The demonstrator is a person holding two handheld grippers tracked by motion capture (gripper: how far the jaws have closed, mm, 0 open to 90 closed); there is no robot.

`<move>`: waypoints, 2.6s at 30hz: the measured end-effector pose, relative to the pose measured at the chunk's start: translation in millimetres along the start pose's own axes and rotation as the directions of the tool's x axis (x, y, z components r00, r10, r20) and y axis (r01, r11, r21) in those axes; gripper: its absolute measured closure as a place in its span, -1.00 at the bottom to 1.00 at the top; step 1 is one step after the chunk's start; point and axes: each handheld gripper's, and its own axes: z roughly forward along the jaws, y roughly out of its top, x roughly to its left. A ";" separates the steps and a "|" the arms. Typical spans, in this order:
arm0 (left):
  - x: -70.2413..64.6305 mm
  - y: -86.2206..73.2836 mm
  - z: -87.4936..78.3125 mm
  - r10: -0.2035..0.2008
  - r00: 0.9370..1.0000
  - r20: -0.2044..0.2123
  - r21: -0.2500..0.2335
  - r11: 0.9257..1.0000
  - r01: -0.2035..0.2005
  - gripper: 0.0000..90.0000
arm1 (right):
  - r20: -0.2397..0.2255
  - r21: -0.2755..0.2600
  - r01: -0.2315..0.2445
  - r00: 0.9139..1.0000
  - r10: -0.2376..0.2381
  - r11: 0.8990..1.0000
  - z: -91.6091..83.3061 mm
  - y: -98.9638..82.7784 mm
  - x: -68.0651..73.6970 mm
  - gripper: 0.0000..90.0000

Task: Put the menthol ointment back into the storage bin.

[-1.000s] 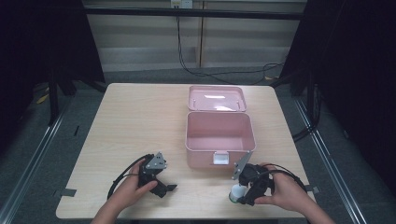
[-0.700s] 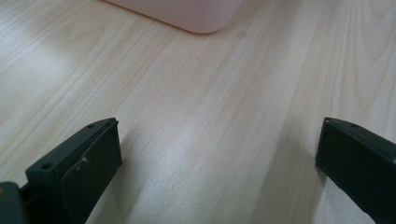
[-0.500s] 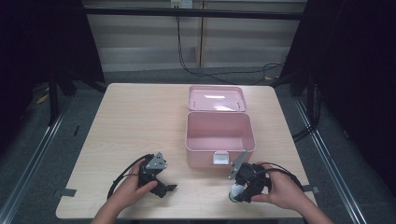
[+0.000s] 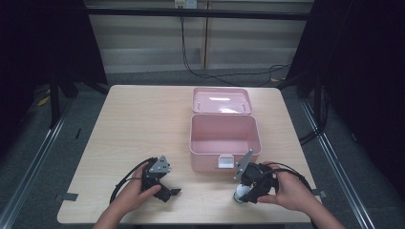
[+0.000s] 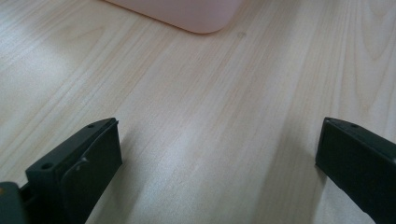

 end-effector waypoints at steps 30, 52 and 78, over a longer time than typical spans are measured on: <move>0.0 0.0 0.0 0.000 1.000 0.000 0.000 1.000 0.000 -1.00 | 0.007 -0.005 -0.012 1.000 0.012 1.000 -56.8 23.9 -12.4 0.13; 0.2 0.1 0.0 0.003 1.000 -0.001 0.000 1.000 -0.003 -1.00 | 0.026 0.013 -0.018 1.000 0.017 1.000 -96.0 52.8 -18.1 0.13; 0.3 0.2 -0.3 0.003 1.000 0.000 0.003 1.000 -0.003 -1.00 | 0.065 0.017 -0.054 0.996 0.053 0.998 -118.9 88.3 -41.9 0.13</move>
